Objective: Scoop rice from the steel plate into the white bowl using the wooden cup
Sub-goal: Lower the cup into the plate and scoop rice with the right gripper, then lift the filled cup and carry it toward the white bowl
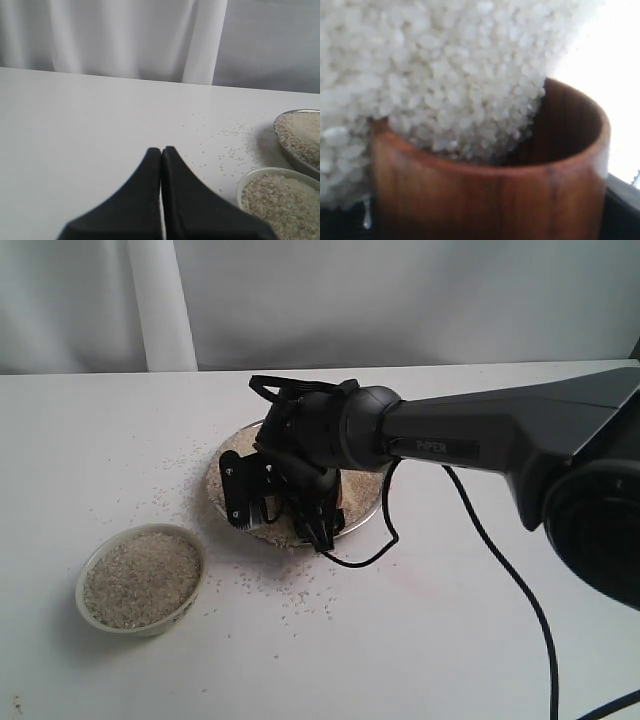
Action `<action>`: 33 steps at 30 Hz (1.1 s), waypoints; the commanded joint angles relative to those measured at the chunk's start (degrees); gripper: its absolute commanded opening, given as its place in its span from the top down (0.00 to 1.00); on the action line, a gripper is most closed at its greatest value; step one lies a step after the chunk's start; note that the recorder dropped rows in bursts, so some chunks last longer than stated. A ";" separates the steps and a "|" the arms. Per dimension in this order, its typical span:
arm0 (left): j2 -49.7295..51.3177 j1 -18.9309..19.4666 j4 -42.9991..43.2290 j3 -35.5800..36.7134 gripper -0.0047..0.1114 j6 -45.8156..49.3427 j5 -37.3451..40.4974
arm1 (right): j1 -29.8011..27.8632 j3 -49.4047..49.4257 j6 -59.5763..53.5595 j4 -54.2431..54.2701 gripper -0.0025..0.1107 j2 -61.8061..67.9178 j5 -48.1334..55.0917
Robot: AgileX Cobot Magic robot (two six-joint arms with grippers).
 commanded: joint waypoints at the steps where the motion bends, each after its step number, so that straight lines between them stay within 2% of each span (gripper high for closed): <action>1: 0.01 -0.27 -0.28 0.11 0.96 -0.23 -0.38 | -2.32 0.01 4.45 5.75 0.98 0.41 -2.15; 16: 0.01 -0.27 -0.28 0.11 0.96 -0.22 -0.38 | -7.20 0.01 4.36 24.28 0.98 0.22 -15.15; 22: 0.01 -0.27 -0.28 0.11 0.96 -0.22 -0.38 | -7.46 0.01 4.76 25.92 0.98 -0.28 -17.65; 33: 0.01 -0.27 -0.28 0.11 0.96 -0.22 -0.38 | -7.46 8.66 4.76 33.36 0.98 -9.23 -35.38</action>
